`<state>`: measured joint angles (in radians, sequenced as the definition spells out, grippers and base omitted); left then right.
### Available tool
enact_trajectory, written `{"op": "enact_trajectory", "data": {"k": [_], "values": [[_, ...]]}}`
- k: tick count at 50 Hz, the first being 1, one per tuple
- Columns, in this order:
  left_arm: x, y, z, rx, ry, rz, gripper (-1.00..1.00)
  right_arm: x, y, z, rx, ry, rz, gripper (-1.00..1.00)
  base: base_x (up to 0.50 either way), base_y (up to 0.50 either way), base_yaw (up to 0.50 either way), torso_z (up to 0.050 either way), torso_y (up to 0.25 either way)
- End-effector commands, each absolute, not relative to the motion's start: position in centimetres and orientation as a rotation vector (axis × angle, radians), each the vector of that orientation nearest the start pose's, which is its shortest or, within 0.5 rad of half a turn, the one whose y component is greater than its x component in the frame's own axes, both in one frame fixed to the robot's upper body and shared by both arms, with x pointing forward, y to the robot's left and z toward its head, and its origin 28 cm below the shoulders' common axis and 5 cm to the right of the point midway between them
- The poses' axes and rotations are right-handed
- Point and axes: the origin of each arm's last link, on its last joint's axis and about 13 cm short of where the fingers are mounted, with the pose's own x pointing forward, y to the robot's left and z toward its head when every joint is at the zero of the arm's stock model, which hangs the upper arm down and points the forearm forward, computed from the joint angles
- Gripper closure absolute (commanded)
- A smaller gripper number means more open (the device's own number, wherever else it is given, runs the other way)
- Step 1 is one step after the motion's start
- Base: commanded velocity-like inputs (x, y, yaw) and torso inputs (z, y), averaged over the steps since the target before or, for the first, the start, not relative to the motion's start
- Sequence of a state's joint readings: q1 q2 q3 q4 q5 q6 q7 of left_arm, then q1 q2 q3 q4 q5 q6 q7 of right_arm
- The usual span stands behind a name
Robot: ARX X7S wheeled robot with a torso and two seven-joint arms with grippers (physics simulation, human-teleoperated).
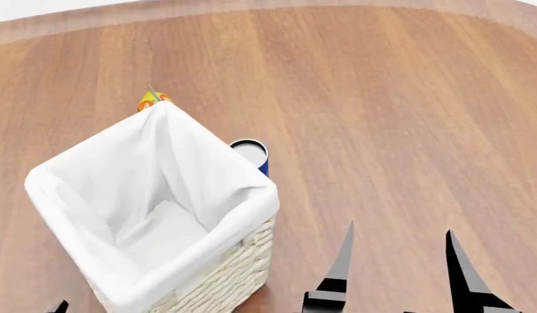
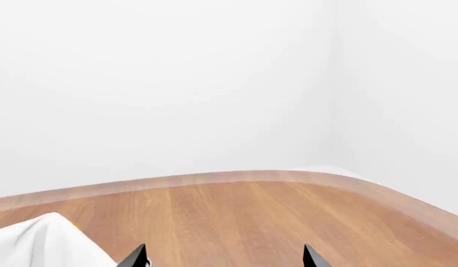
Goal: Pick up the butter and put it in the basket.
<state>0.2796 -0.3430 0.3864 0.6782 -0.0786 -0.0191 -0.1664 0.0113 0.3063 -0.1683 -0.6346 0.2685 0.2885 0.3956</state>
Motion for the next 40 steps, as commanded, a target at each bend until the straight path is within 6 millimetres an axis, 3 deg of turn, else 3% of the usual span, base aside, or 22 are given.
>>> {"op": "enact_trajectory", "data": {"k": [1,18,40], "values": [[11.6,18.1,7.6,0.032,-0.231,-0.336,-1.0,19.1,-9.9,12.1,0.019,-0.284,-0.037,-1.0,0.0,0.0,0.0,0.0,0.0],[11.0,18.1,4.5,0.034,-0.13,-0.335,-1.0,19.1,-9.8,12.2,0.018,-0.286,-0.034,-1.0,0.0,0.0,0.0,0.0,0.0],[11.6,17.8,2.8,0.075,-0.01,-0.349,-1.0,19.0,-9.7,12.3,0.019,-0.29,-0.031,-1.0,0.0,0.0,0.0,0.0,0.0]]}}
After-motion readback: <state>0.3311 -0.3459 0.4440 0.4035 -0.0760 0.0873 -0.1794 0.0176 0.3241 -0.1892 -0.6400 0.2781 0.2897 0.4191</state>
